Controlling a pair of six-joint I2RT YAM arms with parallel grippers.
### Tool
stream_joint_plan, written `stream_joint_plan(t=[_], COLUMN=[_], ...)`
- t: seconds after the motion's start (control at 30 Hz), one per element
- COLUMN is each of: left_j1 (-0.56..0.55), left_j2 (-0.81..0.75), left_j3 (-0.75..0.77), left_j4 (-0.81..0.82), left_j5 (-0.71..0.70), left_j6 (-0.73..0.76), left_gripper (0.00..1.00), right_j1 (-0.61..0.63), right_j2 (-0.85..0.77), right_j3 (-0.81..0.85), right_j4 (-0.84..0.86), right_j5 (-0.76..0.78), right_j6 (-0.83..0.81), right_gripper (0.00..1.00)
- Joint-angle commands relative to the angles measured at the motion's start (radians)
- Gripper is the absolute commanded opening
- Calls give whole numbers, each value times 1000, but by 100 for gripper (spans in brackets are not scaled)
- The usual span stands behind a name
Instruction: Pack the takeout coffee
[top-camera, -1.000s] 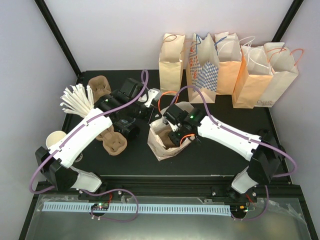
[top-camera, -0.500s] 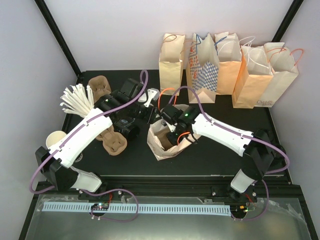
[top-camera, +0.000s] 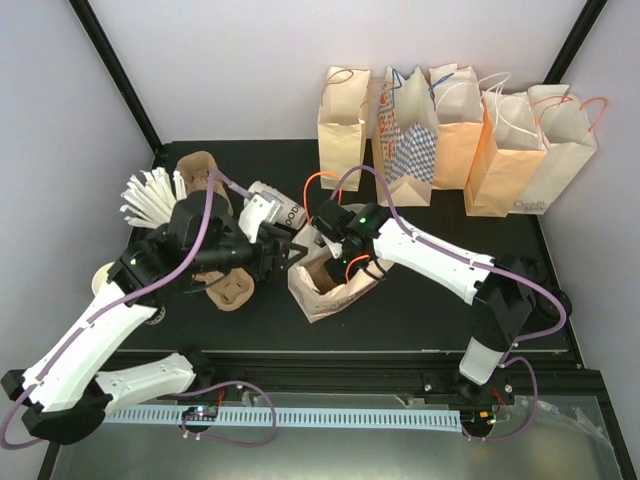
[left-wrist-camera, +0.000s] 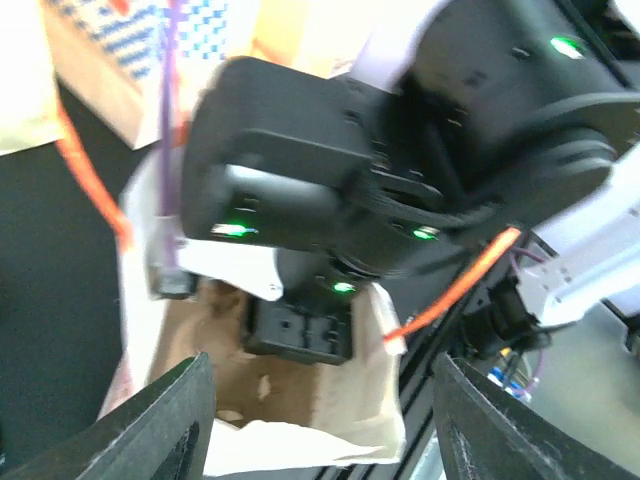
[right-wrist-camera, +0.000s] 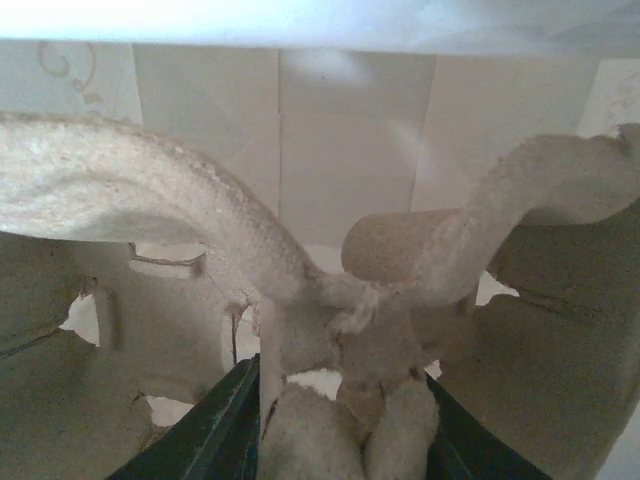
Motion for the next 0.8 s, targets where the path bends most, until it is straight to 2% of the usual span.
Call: stream_joint_plan(t=[0.0, 0.13, 0.3, 0.53, 0.7, 0.77], left_j1=[-101, -211, -294, -323, -337, -341], left_j2=[-12, 29, 89, 129, 149, 154], left_j3=[-64, -73, -102, -125, -127, -131], left_j4=[160, 244, 317, 399, 418, 427], left_j5=[42, 2, -89, -138, -103, -77], left_j6=[-25, -40, -25, -21, -23, -24], left_gripper=[61, 58, 58, 50, 26, 11], right_j1=[1, 1, 1, 0, 0, 1], right_j2=[25, 27, 20, 17, 33, 40], right_j3=[40, 47, 39, 35, 48, 54], right_j4=[-32, -37, -35, -29, -29, -32], right_j5=[-20, -28, -43, -55, -58, -59], right_j6=[7, 10, 13, 14, 11, 9], right_gripper=[36, 36, 36, 36, 36, 36])
